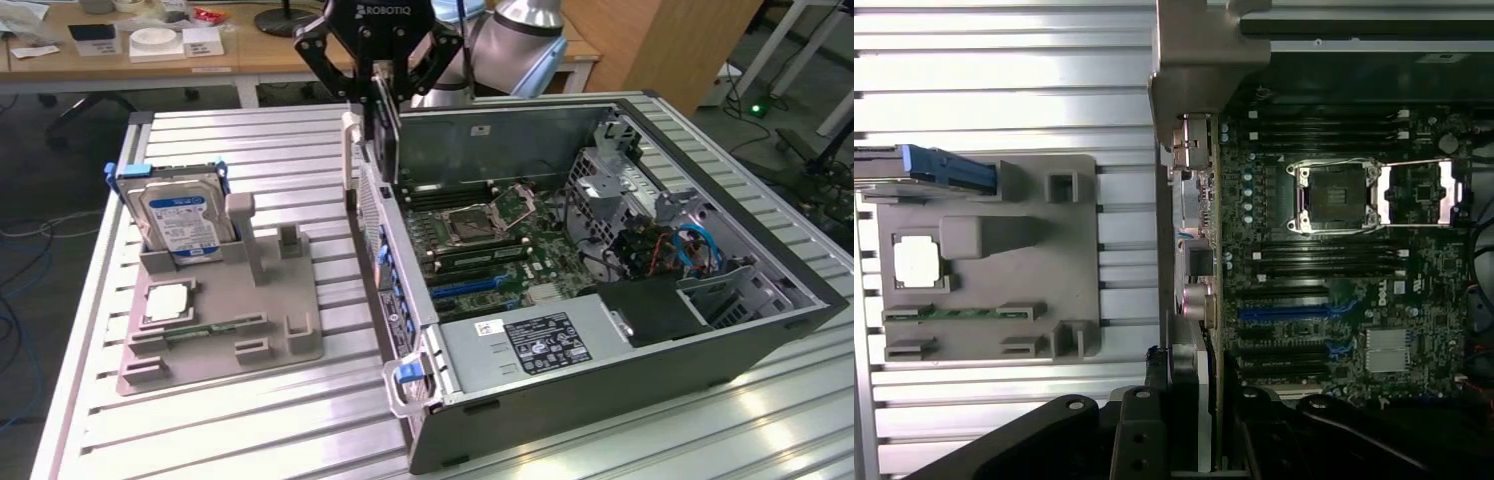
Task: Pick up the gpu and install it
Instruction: 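Pick up the gpu and move the gpu toward the slot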
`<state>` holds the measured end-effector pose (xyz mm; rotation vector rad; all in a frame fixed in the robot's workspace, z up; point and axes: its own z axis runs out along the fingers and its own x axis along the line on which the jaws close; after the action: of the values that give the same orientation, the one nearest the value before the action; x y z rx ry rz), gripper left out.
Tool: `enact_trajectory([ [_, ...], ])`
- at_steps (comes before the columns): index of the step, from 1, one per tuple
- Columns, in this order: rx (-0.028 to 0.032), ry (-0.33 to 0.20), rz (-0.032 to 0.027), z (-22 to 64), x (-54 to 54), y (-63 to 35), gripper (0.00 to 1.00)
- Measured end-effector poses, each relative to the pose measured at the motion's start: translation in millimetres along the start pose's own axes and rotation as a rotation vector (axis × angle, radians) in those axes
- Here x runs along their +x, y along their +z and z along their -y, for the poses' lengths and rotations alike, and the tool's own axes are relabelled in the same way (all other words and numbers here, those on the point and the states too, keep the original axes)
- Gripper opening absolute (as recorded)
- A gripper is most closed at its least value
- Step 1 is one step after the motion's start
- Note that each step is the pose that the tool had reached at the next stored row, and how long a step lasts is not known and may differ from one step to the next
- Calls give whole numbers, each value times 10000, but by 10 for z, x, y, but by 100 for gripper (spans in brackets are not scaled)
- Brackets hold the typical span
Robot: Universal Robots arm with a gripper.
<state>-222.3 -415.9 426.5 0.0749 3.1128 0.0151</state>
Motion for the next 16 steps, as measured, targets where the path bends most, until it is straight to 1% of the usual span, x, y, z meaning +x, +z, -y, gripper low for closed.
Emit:
enact_trajectory([
  [9,-1,-4,0,-7,-138,10,28],
  [16,0,-6,0,-13,-269,15,28],
])
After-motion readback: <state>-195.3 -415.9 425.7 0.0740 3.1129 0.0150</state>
